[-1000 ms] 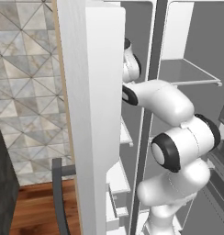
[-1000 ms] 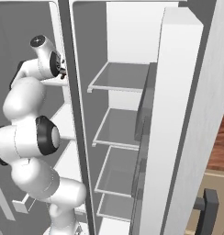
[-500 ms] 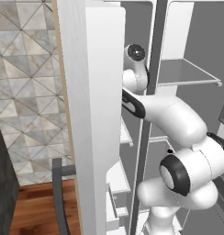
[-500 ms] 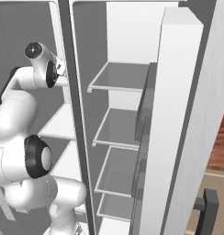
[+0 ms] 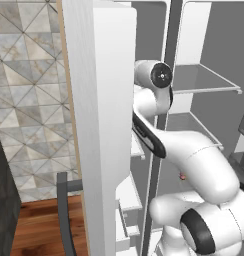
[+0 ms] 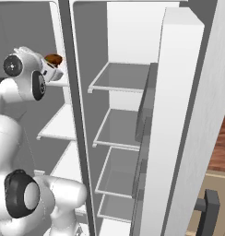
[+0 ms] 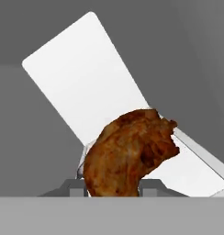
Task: Pick up the frozen chicken drumstick from the freezer, place it on any shelf in the fridge, and close the fridge and freezer doors when done.
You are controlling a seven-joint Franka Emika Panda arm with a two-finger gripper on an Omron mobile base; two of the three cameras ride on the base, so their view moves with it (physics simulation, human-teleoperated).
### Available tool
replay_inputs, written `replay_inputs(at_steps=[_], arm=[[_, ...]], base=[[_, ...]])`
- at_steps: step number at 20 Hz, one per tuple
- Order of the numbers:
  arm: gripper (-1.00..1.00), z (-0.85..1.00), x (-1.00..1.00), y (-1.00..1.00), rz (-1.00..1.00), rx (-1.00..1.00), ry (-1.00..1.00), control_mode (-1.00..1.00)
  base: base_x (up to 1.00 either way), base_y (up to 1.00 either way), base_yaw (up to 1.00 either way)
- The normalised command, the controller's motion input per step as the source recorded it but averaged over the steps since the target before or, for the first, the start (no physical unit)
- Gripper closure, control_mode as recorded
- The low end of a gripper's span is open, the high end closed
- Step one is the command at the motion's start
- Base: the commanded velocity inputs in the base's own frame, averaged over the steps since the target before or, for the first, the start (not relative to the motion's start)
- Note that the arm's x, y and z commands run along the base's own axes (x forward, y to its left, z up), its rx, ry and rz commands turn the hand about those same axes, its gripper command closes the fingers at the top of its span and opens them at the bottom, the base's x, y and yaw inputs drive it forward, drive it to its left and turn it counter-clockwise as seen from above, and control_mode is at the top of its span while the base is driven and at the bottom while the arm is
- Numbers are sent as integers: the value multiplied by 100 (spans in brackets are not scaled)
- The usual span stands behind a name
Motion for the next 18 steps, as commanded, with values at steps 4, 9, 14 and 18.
replay_inputs(at_steps=[4,9,14,18], arm=[[100,78,-100,0,-17,25,-6,-100],[100,56,-100,0,-11,20,1,-100],[100,40,-100,0,-6,17,13,-100],[100,9,-100,-24,-6,14,25,-100]], base=[[0,0,0],[0,0,0],[0,0,0],[0,0,0]])
